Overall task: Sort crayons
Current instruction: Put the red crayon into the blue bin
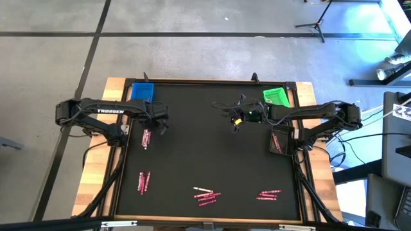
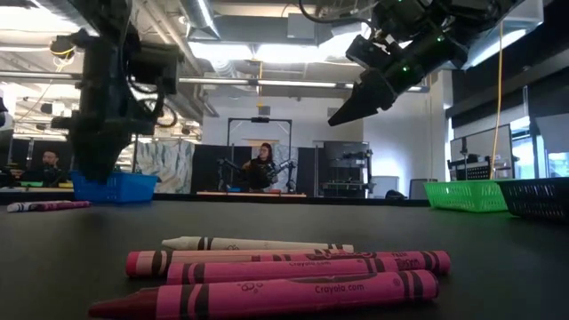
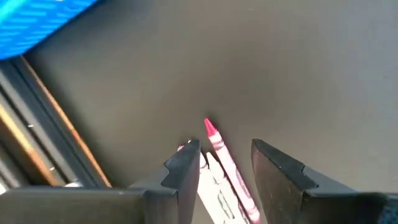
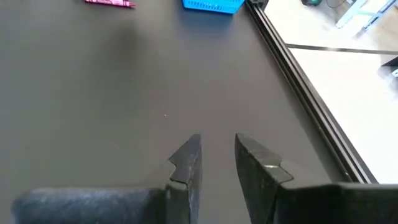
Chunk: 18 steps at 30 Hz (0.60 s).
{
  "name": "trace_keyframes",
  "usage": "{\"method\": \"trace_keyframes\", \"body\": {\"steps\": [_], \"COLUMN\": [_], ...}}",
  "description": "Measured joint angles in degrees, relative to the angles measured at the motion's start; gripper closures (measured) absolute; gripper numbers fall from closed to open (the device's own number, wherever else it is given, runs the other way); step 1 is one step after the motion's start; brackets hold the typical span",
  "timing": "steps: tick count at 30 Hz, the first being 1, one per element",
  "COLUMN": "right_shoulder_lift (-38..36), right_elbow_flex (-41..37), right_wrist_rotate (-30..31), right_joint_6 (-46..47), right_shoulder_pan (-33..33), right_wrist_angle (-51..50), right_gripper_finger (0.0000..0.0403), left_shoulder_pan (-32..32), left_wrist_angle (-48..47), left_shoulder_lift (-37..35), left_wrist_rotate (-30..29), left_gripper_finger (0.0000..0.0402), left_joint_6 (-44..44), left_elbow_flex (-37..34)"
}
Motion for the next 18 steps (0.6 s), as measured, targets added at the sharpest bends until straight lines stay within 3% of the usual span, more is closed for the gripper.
{"method": "trace_keyframes", "body": {"steps": [8, 18], "right_shoulder_lift": [0.0, 0.0], "right_elbow_flex": [0.0, 0.0], "right_wrist_rotate": [0.0, 0.0], "right_joint_6": [-0.01, -0.03], "right_shoulder_pan": [0.0, 0.0], "right_wrist_angle": [0.39, 0.47], "right_gripper_finger": [0.0309, 0.0309], "left_shoulder_pan": [1.99, 2.36], "left_wrist_angle": [6.01, 8.19], "left_shoulder_lift": [0.01, 0.01], "left_wrist_rotate": [3.34, 2.88], "left_gripper_finger": [0.0266, 0.0266], "left_joint_6": [-0.06, 0.07], "left_elbow_flex": [-5.78, -6.54]}}
